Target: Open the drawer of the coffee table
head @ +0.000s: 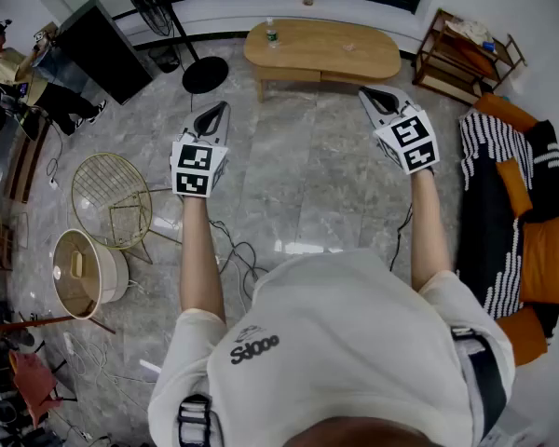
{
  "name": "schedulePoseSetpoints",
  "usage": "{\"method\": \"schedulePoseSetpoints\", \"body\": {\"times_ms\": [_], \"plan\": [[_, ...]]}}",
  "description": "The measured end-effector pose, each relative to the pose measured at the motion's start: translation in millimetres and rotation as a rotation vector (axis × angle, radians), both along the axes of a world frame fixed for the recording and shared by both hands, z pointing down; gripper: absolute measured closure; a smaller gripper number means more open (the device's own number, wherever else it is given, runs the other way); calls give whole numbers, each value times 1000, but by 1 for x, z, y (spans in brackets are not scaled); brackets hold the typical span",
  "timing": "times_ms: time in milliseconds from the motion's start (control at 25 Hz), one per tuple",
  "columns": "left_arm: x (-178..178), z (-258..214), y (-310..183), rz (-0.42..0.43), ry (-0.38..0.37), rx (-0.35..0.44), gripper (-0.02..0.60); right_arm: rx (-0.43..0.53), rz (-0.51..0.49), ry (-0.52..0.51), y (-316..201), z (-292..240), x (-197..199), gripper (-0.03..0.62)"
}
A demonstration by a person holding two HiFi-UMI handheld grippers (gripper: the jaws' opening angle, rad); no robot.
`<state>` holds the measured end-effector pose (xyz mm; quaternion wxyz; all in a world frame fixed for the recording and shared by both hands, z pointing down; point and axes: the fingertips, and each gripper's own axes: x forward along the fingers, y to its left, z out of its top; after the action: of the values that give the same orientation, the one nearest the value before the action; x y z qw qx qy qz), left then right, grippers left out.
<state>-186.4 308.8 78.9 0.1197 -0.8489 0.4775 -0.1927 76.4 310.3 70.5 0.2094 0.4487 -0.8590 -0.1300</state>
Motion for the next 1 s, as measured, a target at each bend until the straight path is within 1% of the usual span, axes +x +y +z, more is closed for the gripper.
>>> {"method": "schedulePoseSetpoints", "body": {"times_ms": [200, 360, 480, 560, 640, 720, 840, 1000], "plan": [[-11, 0, 4, -10, 19, 11, 566, 2, -13, 5, 3, 3, -11, 595], [-20, 1, 7, -2, 3, 14, 566, 18, -44, -16, 8, -2, -29, 595], [-27, 3, 13, 18, -9, 8, 566, 32, -36, -4, 13, -1, -41, 595], [-30, 7, 18, 30, -15, 3, 566, 22, -43, -40, 21, 1, -47, 595], [-33, 11, 20, 38, -28, -1, 566, 2, -63, -111, 28, -1, -51, 595], [-36, 13, 19, 40, -33, -6, 566, -12, -70, -154, 31, -3, -55, 595], [-39, 19, 13, 45, -23, -12, 566, -15, -67, -179, 27, -4, -56, 595], [-42, 20, -13, 35, 0, -22, 566, -14, -41, -208, 1, -6, -50, 595]]}}
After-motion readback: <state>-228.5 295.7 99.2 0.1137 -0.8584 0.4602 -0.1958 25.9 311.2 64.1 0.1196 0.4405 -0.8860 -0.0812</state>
